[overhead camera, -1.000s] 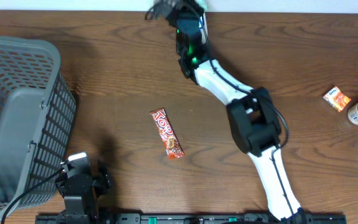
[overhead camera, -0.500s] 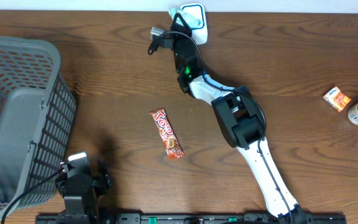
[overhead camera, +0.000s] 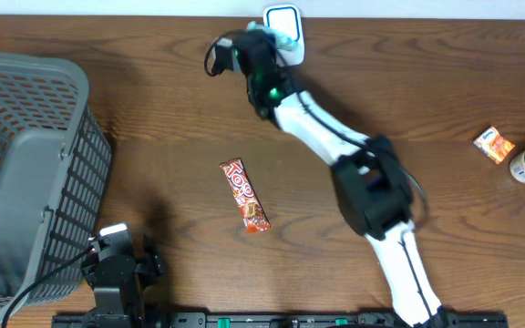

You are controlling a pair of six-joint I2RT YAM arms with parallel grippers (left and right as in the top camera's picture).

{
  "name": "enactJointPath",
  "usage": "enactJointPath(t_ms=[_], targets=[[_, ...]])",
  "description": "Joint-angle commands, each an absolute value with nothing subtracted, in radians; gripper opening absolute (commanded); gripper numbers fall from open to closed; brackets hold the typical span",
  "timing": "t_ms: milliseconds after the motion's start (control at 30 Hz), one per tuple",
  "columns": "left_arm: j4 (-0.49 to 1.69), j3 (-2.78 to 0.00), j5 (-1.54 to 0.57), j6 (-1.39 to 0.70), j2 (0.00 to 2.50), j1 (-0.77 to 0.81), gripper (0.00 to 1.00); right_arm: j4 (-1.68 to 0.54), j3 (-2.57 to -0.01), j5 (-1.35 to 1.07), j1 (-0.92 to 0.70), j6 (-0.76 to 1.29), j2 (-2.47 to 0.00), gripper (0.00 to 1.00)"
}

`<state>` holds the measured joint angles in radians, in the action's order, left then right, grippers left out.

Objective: Scan the item barcode
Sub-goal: 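Carry the tissue pack to the right edge and release it by the bottle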

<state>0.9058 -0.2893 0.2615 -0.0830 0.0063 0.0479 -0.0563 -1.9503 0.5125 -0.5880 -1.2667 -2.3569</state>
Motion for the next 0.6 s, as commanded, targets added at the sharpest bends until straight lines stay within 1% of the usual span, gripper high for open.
enactJointPath(t_ms=[0,167,267,400,467,567], targets=[[0.939,-0.281,0.271,-0.091,0.004,0.051,0.85,-0.234,-1.968,0.572,-0.586,-1.011,-2.139,0.01],[0.939,-0.281,0.271,-0.091,0.004,0.051,0.85,-0.557,-1.968,0.624,-0.565,-0.739,-1.987,0.01],[0.938,-0.281,0.271,-0.091,0.004,0.051,0.85,-0.735,-1.968,0.624,-0.514,-0.643,-1.951,0.02],[0.938,-0.281,0.271,-0.091,0.004,0.051,0.85,-0.842,-1.964,0.637,-0.394,-0.533,-1.950,0.01],[0.939,-0.281,0.271,-0.091,0.004,0.051,0.85,-0.852,-1.938,0.636,-0.313,-0.466,-1.950,0.01],[0.938,-0.281,0.271,-0.091,0.004,0.051,0.85,-0.867,-1.901,0.556,-0.194,-0.389,-1.950,0.01]])
